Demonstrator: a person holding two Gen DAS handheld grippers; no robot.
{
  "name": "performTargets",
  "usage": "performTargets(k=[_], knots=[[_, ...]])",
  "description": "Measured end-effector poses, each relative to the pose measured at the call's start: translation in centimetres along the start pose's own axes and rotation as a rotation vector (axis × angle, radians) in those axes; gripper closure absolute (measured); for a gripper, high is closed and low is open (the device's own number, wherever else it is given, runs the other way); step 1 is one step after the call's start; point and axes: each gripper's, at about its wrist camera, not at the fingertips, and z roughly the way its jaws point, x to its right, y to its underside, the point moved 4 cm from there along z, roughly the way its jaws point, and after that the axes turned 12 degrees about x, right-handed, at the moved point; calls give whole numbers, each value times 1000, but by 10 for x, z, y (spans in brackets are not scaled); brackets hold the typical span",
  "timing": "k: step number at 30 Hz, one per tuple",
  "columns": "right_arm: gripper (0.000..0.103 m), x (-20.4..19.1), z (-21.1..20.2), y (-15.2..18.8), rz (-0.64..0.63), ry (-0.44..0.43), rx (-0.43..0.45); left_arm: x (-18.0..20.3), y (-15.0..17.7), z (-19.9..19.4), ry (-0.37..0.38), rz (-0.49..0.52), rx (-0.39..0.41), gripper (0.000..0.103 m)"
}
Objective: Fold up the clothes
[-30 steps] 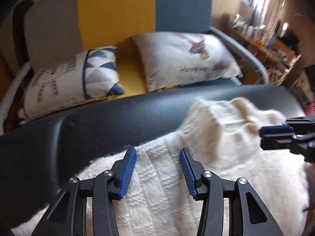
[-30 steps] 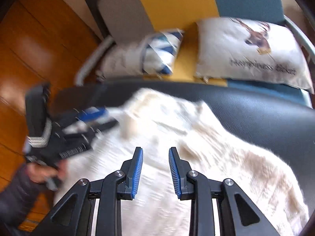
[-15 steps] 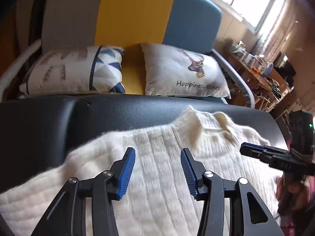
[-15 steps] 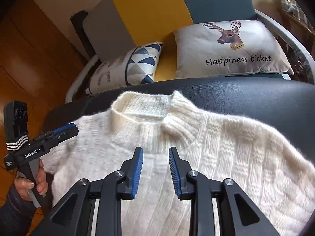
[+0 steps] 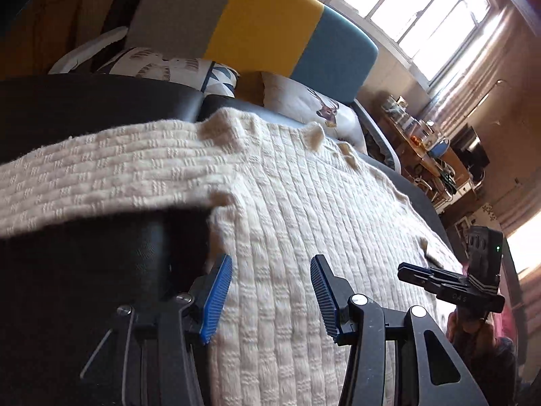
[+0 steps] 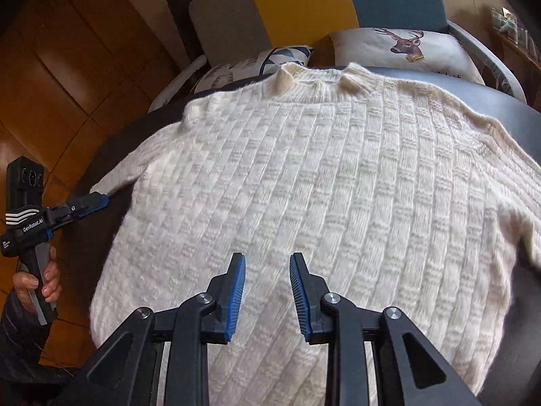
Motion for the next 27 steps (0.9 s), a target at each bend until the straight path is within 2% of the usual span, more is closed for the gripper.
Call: performTargets(k=[2,4,6,9,13,16,19,21,25,27], knots=[[75,-2,-1,11,-39,80,-16,10,13,4,25,8,-29,53],[75,2,-3,22,-59,148,-39,20,25,11,8,37,-48,53],[77,12,-8,31,-59,197,-42,17,42,22,-69,63,-92,53],[79,23,-12,36,-12,200,-27,10,55,22,-80,61,-58,54],[79,24,-10,35,-33,225,-3,6,52,23,-89,-8,-49,54],[77,26,-15,36,-1,210,33,16,48,21,-117,-13,-44,53],[77,38,-37,35,141,140,83,35,45,17,-129,12,-35,47],[77,61,-68,35,282,95,178,57,46,15,-108,73,-33,42],[75,145,-157,56,615,98,408,100,52,25,-46,183,-70,36],[75,194,-204,77,786,137,531,118,57,36,-20,223,-103,35]])
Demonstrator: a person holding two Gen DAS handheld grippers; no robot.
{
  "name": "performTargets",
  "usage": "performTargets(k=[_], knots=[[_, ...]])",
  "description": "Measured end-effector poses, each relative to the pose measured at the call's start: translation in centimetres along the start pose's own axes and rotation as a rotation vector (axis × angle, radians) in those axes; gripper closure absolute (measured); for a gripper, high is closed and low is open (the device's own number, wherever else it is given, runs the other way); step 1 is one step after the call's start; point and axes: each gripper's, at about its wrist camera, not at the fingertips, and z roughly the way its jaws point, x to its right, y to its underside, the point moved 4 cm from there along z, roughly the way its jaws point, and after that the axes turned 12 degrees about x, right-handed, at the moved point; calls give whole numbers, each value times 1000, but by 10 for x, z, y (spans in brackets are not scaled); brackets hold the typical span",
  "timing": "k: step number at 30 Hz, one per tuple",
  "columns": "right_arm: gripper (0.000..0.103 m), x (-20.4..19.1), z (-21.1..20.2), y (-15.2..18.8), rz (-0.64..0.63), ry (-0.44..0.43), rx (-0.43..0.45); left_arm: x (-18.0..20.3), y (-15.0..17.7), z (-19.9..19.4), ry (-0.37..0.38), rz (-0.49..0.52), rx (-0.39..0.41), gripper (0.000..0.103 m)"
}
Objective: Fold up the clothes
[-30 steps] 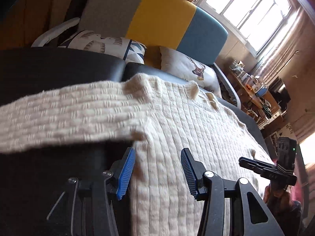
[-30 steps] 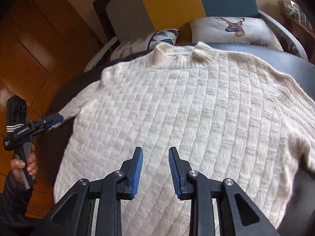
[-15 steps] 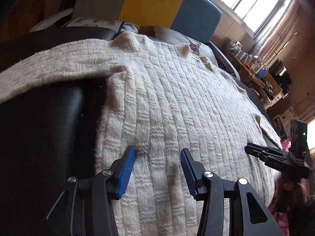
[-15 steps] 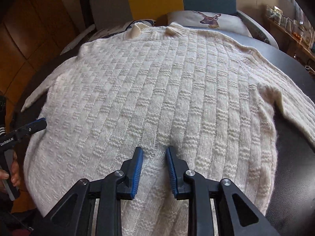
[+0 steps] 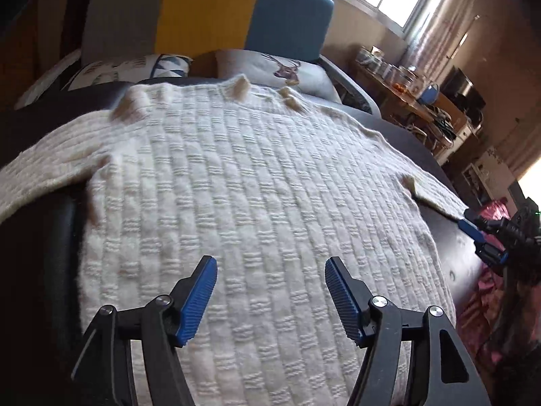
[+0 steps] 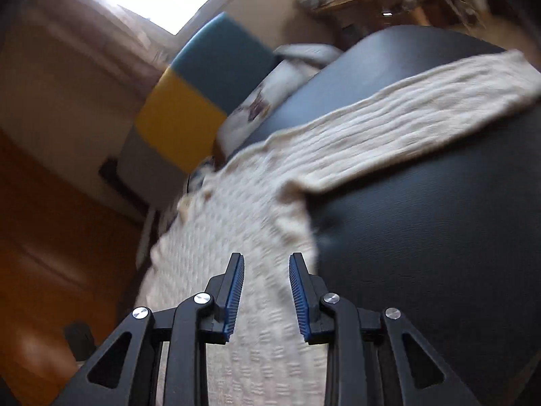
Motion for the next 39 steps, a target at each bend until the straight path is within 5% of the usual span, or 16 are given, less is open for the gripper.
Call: performTargets(k=[2,7,16,22,25,31,39], knots=[[74,51,-32,-37,156,89,110,16,1,13,17,28,-35,35],[72,142,-55,-104,360,221,228,49,2,41,48,78,-109,35],[75,199,-15,-157,501,289,283,95,-12,84,85,157,-175,35],[74,193,4,-167,363,278,276,111,-16,101,113,175,-202,35],[94,199,7,-168,388,289,248,117,-17,107,126,173,-211,33],[97,186,9,-168,351,212,285,122,-20,106,148,156,-228,32],[97,32,58,-129,-256,123,96,154,-69,125,341,-43,-291,30]])
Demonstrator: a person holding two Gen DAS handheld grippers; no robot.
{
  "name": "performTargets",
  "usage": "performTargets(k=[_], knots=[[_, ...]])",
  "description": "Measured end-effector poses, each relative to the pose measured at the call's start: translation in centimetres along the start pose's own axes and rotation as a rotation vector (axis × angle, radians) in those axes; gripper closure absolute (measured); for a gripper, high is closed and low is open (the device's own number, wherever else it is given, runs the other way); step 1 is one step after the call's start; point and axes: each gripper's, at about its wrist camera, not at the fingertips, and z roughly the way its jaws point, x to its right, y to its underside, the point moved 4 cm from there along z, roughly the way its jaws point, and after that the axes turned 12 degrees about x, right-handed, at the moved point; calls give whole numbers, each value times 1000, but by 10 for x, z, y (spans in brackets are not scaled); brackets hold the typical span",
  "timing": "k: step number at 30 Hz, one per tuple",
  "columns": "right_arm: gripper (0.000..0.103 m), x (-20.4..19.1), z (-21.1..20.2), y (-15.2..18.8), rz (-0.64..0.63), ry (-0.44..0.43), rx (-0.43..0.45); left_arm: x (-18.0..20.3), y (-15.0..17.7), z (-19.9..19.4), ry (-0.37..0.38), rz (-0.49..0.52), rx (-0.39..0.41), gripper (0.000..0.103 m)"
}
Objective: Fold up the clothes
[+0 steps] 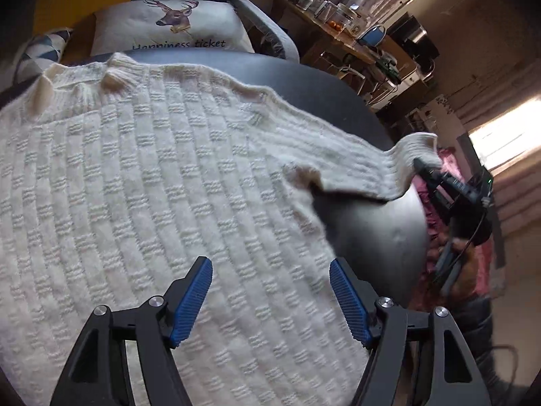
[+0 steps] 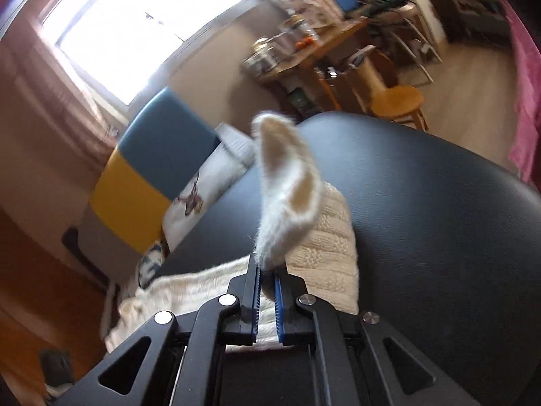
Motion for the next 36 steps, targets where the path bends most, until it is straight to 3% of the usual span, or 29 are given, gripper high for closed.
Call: performTargets(k=[5,13,16,21,23,25,27,31,36], knots=[[97,-61,28,53,-309,39,-120,35,-39,40,196,-129,-77,27],[97,-77,30,84,-439,74,-127,51,-65,107,269,-346,-171,27],[97,-86,25,93,-513,83,-115,58,-73,123,282,-391,-198,26],[97,-101,27,107,-624,88,-108,67,-76,154,244,-403,-252,24],[96,-101,30,110,-632,98,-108,70,-74,160,217,-373,-241,35],[94,-100,30,110,-633,115,-91,78,-71,164,204,-299,-233,96],[83,-95,28,109,-593,96,-95,83,-70,164,190,-255,-224,96],[81,-79,5,93,-422,51,-35,89,-76,157,169,-188,-178,96],[77,-20,-22,74,118,-80,-35,104,-103,127,160,-84,-64,96]])
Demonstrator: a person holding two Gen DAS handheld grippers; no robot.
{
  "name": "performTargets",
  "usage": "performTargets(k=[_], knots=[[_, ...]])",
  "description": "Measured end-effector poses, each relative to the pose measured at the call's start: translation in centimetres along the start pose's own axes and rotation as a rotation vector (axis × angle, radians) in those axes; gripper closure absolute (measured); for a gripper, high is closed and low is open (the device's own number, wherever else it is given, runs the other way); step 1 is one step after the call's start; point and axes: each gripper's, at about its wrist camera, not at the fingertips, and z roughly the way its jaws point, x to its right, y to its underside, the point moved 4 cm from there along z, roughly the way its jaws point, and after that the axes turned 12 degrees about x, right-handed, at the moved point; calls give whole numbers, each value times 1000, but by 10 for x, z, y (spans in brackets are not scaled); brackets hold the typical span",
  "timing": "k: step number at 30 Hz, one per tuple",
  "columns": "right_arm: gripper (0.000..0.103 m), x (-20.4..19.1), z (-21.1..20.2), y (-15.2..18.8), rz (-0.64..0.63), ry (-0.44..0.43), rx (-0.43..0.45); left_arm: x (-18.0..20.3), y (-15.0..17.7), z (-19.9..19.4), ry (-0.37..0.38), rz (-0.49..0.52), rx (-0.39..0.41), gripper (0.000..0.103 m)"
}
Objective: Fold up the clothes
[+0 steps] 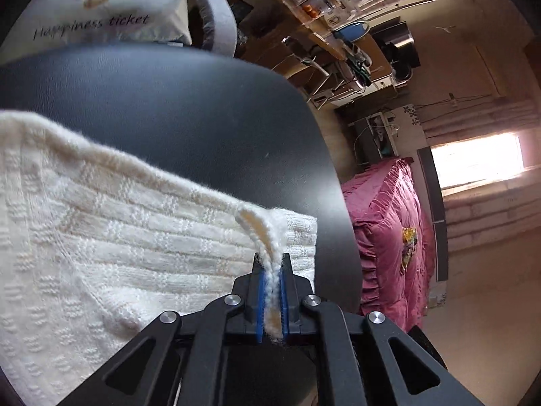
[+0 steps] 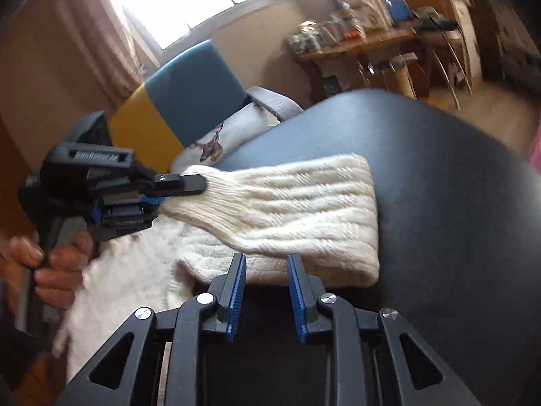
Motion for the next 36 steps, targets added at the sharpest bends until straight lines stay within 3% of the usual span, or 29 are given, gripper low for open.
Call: performTargets(k=[3,6,12,14,18,30,36], knots=[[73,32,-9,2,333,-130,-7,13,-17,-27,-4,56,81,96],[68,43,-11,5,543,-260,8,24,-34,-57,6,85,141,96],[43,33,16,20,836,-428,-19,35,-68,-118,15,109,260,96],[33,29,28,26,935,-461,-11,34,-77,-143,24,105,303,96],[21,19,58,40,1118,-487,-3,31,-92,-192,39,91,387,96],[21,-50,145,73,1204,-467,-108,-6,-106,-300,25,73,538,96],[21,-53,162,68,1149,-408,-50,-53,-98,-344,-2,29,594,96]])
